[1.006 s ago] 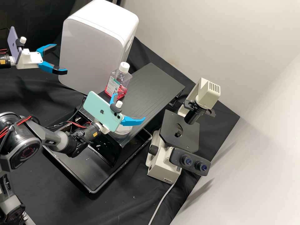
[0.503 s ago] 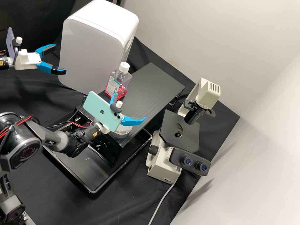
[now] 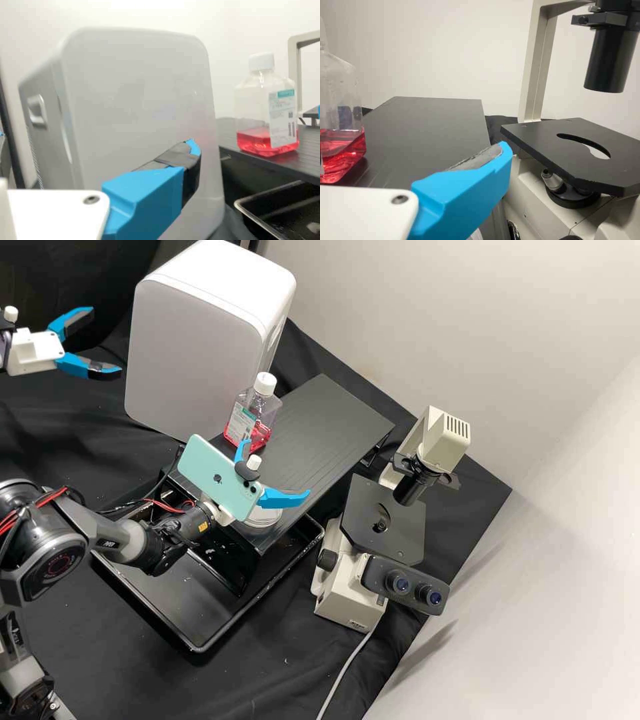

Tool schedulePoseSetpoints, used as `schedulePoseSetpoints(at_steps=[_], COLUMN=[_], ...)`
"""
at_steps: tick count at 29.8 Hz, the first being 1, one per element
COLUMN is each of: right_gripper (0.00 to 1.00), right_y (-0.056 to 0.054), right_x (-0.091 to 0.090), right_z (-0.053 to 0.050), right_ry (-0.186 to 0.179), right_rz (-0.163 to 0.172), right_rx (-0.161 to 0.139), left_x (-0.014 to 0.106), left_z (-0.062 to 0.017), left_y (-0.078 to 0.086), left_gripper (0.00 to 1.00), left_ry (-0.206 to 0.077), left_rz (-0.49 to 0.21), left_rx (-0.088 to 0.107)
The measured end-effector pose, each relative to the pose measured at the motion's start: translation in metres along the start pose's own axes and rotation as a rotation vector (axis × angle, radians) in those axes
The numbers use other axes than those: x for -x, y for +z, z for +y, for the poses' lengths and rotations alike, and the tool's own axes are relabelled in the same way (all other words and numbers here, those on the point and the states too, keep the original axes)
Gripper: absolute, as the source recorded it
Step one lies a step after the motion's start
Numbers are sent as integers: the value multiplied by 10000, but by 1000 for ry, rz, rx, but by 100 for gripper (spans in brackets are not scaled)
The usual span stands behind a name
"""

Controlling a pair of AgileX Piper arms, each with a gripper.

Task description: Remove the lid from the petri dish

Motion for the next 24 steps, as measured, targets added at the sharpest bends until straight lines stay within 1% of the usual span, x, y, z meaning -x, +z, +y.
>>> schedulePoseSetpoints(at_steps=[1, 2, 4, 5, 6, 8, 9, 10, 12, 13, 14, 17, 19, 21, 22, 24], right_gripper=[100, 100, 100, 100, 100, 100, 100, 100, 100, 100, 100, 100, 100, 100, 100, 100], right_y=[0, 0, 0, 0, 0, 0, 0, 0, 0, 0, 0, 0, 0, 0, 0, 0], right_x=[0, 0, 0, 0, 0, 0, 0, 0, 0, 0, 0, 0, 0, 0, 0, 0], right_z=[0, 0, 0, 0, 0, 0, 0, 0, 0, 0, 0, 0, 0, 0, 0, 0], right_ry=[0, 0, 0, 0, 0, 0, 0, 0, 0, 0, 0, 0, 0, 0, 0, 0], right_rz=[0, 0, 0, 0, 0, 0, 0, 0, 0, 0, 0, 0, 0, 0, 0, 0], right_rx=[0, 0, 0, 0, 0, 0, 0, 0, 0, 0, 0, 0, 0, 0, 0, 0], left_x=[8, 27, 53, 60, 80, 128, 154, 178, 215, 219, 217, 212, 218, 237, 247, 275], left_z=[24, 71, 137, 152, 164, 182, 190, 189, 194, 195, 185, 159, 147, 122, 108, 74], left_y=[-3, -22, -36, -44, -39, -24, -14, -9, 5, 17, 24, 51, 57, 68, 78, 94], left_gripper=[100, 100, 100, 100, 100, 100, 100, 100, 100, 100, 100, 100, 100, 100, 100, 100], left_ry=[4, 5, 15, 15, 11, 3, 3, -3, -4, -6, -15, -37, -40, -48, -51, -60], left_rz=[0, 9, 18, 22, 22, 16, 13, 15, 13, 16, 23, 35, 46, 58, 65, 86], left_rx=[-5, -14, -21, -19, -14, -12, -8, -4, -5, 2, 11, 11, 5, 9, 14, 35])
